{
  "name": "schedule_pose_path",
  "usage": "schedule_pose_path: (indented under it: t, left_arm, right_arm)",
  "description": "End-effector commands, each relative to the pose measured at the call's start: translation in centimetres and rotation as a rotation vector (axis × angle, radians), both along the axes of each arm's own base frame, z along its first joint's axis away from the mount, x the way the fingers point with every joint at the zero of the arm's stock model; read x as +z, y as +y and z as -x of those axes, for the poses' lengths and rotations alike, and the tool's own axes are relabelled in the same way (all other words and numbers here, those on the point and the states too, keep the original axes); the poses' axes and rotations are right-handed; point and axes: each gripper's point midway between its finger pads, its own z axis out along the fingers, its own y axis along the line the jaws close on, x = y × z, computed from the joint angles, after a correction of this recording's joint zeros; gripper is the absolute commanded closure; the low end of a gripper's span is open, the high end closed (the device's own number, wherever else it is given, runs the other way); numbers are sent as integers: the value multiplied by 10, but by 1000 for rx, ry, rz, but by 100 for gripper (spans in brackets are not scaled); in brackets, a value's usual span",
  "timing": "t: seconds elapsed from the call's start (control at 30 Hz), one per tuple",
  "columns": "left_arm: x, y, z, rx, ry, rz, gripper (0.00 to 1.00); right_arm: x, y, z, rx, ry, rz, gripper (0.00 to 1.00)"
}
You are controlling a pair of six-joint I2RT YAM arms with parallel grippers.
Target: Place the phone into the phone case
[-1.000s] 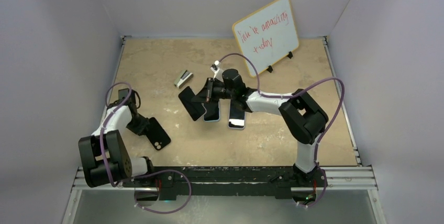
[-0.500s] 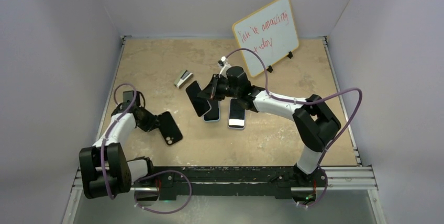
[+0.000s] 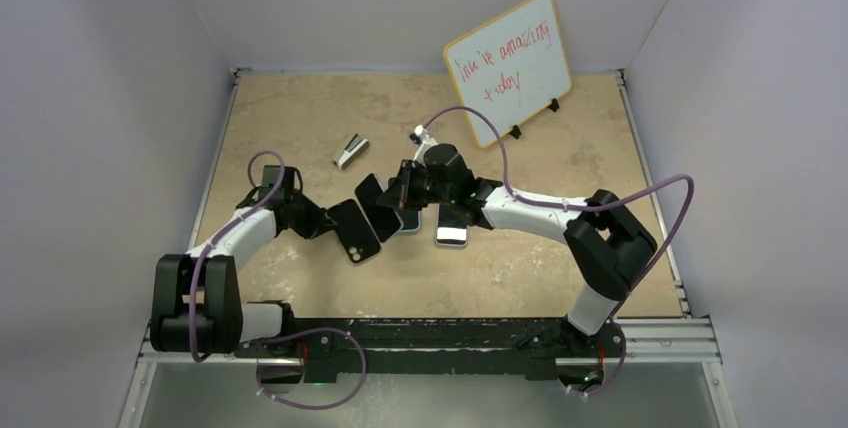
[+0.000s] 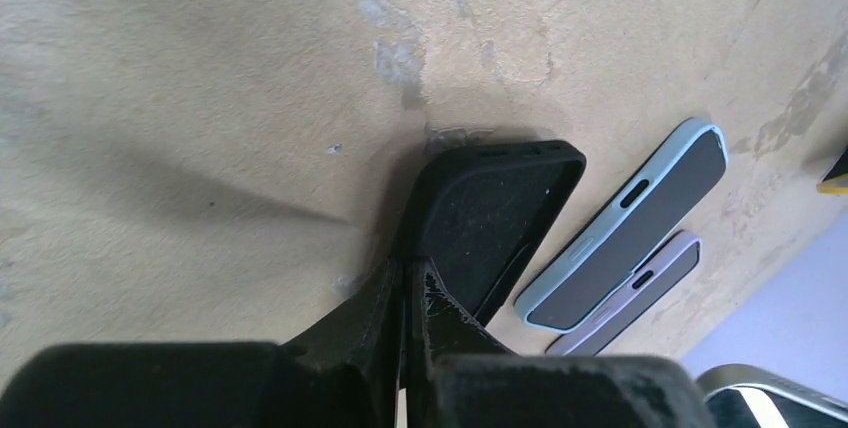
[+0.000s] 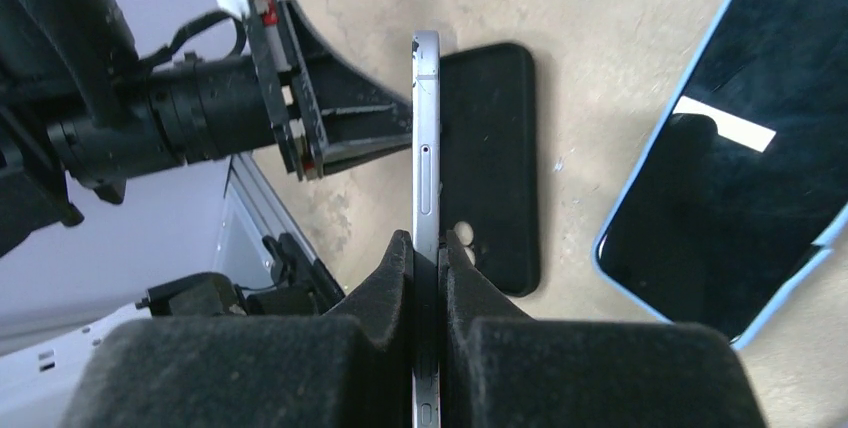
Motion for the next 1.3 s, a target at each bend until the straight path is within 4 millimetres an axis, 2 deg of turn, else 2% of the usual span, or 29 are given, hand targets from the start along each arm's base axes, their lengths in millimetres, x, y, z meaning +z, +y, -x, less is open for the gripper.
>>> schedule_pose_path:
  t: [0.0, 0.07, 0.17, 0.33, 0.43, 0.57, 0.67, 0.73, 0.83, 1.0, 1.13, 1.27]
  left_arm:
    - [12, -11, -19, -41, -61, 44, 90]
    - [14, -5, -22, -68, -59, 2, 79]
    - [24, -3, -28, -119, -100, -33, 70]
    - [43, 7, -35, -215, -208, -120, 64]
    - [57, 7, -42, -267, -304, -106, 60]
    - [71, 20, -46, -280, -368, -144, 40]
    - [82, 28, -45, -277, -439, -152, 32]
    - [88, 28, -45, -284, -498, -114, 33]
    - [83, 22, -40, -296, -504, -36, 40]
    - [54, 13, -27, -283, -430, 46, 51]
    - [35, 9, -17, -281, -385, 81, 55]
    - [24, 7, -13, -269, -368, 97, 58]
  right_arm:
    - [17, 15, 2, 29, -30, -89, 100]
    - [15, 19, 3, 37, -27, -104, 100]
    - [7, 25, 3, 28, -10, -114, 100]
    - [-5, 39, 4, 52, 3, -122, 100]
    - [-12, 44, -4, 44, -6, -108, 100]
    - [-18, 57, -7, 68, 8, -119, 100]
    - [-23, 67, -8, 90, 15, -149, 100]
    - [-31, 72, -7, 112, 15, -156, 100]
    - [-36, 78, -9, 126, 12, -166, 100]
    - [-49, 80, -6, 143, 27, -157, 100]
    - [-61, 80, 0, 148, 48, -149, 100]
    - [-63, 80, 4, 153, 66, -166, 100]
